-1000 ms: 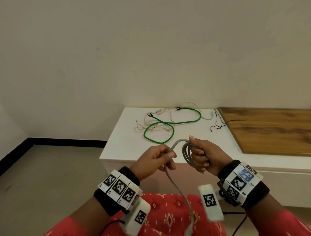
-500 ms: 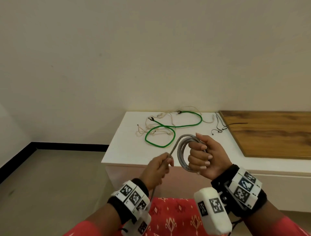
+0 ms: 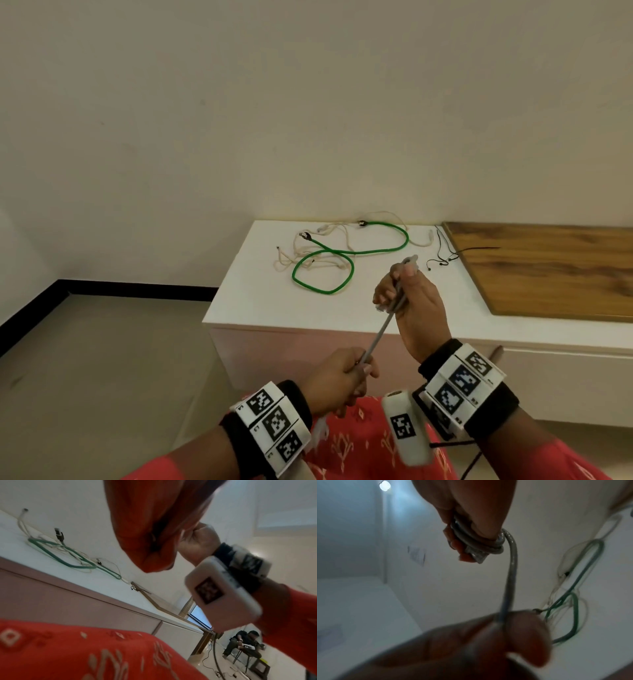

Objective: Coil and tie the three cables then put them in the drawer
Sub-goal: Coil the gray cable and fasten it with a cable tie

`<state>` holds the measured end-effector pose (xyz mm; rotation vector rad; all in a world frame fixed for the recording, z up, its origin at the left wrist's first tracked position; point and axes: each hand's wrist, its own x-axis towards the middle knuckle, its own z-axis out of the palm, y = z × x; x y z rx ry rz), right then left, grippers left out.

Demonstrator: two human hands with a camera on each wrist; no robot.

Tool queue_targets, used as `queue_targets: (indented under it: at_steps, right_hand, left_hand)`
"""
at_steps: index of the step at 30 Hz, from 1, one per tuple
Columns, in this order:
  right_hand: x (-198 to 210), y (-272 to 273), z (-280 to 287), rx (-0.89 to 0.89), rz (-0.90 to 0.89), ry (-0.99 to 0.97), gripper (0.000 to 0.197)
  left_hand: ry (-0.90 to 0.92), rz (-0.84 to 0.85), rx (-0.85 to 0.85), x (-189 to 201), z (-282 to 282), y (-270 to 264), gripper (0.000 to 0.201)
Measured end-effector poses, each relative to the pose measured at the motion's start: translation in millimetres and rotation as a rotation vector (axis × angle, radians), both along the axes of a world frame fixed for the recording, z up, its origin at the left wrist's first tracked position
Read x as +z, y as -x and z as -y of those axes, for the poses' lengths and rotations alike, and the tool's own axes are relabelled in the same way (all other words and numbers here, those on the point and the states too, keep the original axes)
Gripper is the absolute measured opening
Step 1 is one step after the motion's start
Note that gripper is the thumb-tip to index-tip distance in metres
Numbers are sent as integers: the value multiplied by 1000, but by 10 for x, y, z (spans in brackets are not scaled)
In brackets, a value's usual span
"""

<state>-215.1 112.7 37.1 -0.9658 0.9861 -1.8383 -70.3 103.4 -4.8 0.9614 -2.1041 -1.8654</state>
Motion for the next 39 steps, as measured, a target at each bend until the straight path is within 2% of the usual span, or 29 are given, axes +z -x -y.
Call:
queue_targets:
  at_steps: [2, 4, 6, 8, 10, 12, 14, 15, 17, 18, 20, 22, 24, 25, 29, 33, 38, 39]
  right_hand:
    - [-115, 24, 13, -80, -294, 9, 39]
    - [-230, 40, 18, -132, -683, -2, 47]
    - [-295, 38, 16, -104, -1058, -64, 50]
    - [-288, 39, 2, -72, -1339, -160, 46]
    - [-247, 50, -8, -32, -1519, -313, 42]
    - [-217, 50, -23, 50, -1607, -414, 34]
    - [-192, 15, -43, 150, -1655, -430, 35]
    - [-186, -1, -50, 203, -1657, -437, 44]
    - [-217, 0, -41, 282, -1650, -431, 70]
    - [-227, 2, -43, 305, -1646, -413, 73]
    - [-202, -15, -65, 346, -1603, -392, 62]
    - [-166, -22, -77, 396, -1451, -429, 53]
    - [-163, 3, -74, 486, -1204, -472, 46]
    - [-169, 18, -71, 531, -1073, -490, 46]
    - [-146, -6, -93, 609, -682, -494, 53]
    - [-90, -61, -120, 637, -395, -459, 51]
    - [-104, -63, -92, 709, -29, -400, 49]
    - [-95, -65, -87, 722, 32, -382, 48]
  left_hand:
    - [-60, 15, -65, 44, -16, -8, 24]
    - [-91, 33, -124, 104, -9, -22, 23]
    - [-109, 50, -160, 161, 29, -41, 21]
    - [-144, 56, -168, 217, 91, -86, 19]
    - [-196, 38, -133, 283, 171, -157, 17]
    - [-188, 32, -84, 347, 250, -232, 16]
    - [-18, 85, -79, 407, 298, -269, 15]
    - [169, 154, -100, 426, 321, -274, 14]
    - [638, 301, -164, 444, 361, -275, 19]
    - [845, 369, -187, 452, 384, -278, 23]
    - [1136, 469, -195, 432, 445, -282, 29]
    - [1296, 500, -196, 403, 509, -283, 31]
    - [1329, 409, -168, 382, 570, -308, 32]
    - [1363, 305, -139, 375, 588, -323, 31]
    - [1506, 88, -38, 247, 647, -337, 23]
    - [1377, -65, 53, 170, 626, -273, 9]
    - [1255, -146, 217, 51, 522, -147, 18]
    - [1156, -183, 241, 18, 477, -105, 21]
